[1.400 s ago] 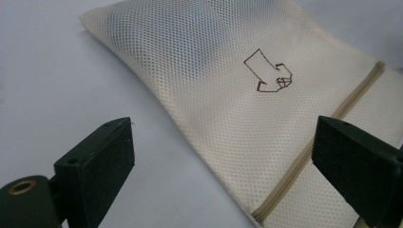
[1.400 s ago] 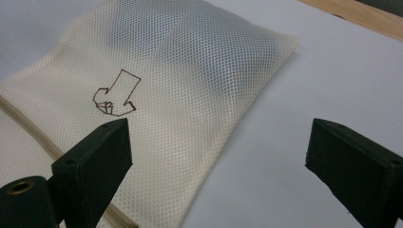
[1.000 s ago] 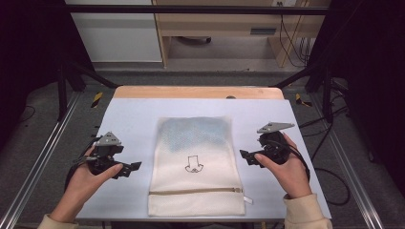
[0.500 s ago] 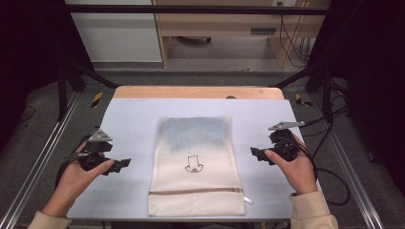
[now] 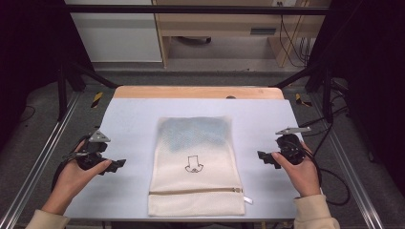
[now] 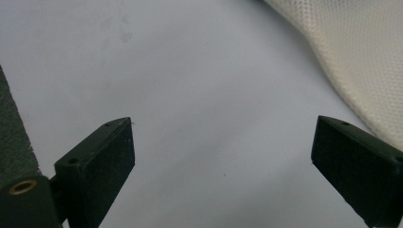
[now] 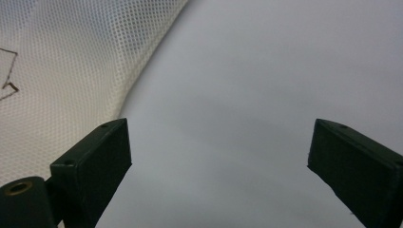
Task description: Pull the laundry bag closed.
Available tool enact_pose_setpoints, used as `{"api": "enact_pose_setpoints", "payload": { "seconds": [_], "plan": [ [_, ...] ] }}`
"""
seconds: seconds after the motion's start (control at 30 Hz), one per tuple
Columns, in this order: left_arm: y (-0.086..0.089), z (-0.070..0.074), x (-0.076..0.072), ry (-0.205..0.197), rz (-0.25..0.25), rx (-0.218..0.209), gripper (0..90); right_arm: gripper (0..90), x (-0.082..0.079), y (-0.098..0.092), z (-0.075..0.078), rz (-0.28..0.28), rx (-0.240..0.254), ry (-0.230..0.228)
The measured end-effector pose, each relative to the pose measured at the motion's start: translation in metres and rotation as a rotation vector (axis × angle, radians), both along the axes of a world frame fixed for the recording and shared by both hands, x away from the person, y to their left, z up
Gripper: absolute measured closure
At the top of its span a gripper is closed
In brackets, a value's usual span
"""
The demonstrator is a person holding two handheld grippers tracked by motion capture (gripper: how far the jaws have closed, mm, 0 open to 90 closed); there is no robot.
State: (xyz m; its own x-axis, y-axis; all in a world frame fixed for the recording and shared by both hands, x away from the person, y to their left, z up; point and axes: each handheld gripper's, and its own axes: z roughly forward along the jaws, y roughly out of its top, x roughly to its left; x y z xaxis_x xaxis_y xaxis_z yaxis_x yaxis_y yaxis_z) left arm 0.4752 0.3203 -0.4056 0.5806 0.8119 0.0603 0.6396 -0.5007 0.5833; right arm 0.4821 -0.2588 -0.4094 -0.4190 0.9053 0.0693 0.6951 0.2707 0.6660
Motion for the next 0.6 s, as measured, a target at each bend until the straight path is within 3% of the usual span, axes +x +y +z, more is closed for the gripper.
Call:
{"api": "enact_pose_setpoints", "payload": {
  "seconds": [0.23, 0.4, 0.6],
  "plan": [
    [0.007, -0.015, 0.0, 0.018, 0.033, -0.013, 7.1, 7.5, -0.004, -0.011, -0.014, -0.025, -0.018, 0.024],
    [0.012, -0.025, 0.0, 0.022, 0.053, -0.024, 7.2, 7.0, -0.008, -0.017, -0.025, -0.041, -0.007, 0.036],
    [0.017, -0.034, -0.001, 0.023, 0.068, -0.007, 7.2, 6.7, -0.013, -0.021, -0.038, -0.06, 0.013, 0.037]
  ]
}}
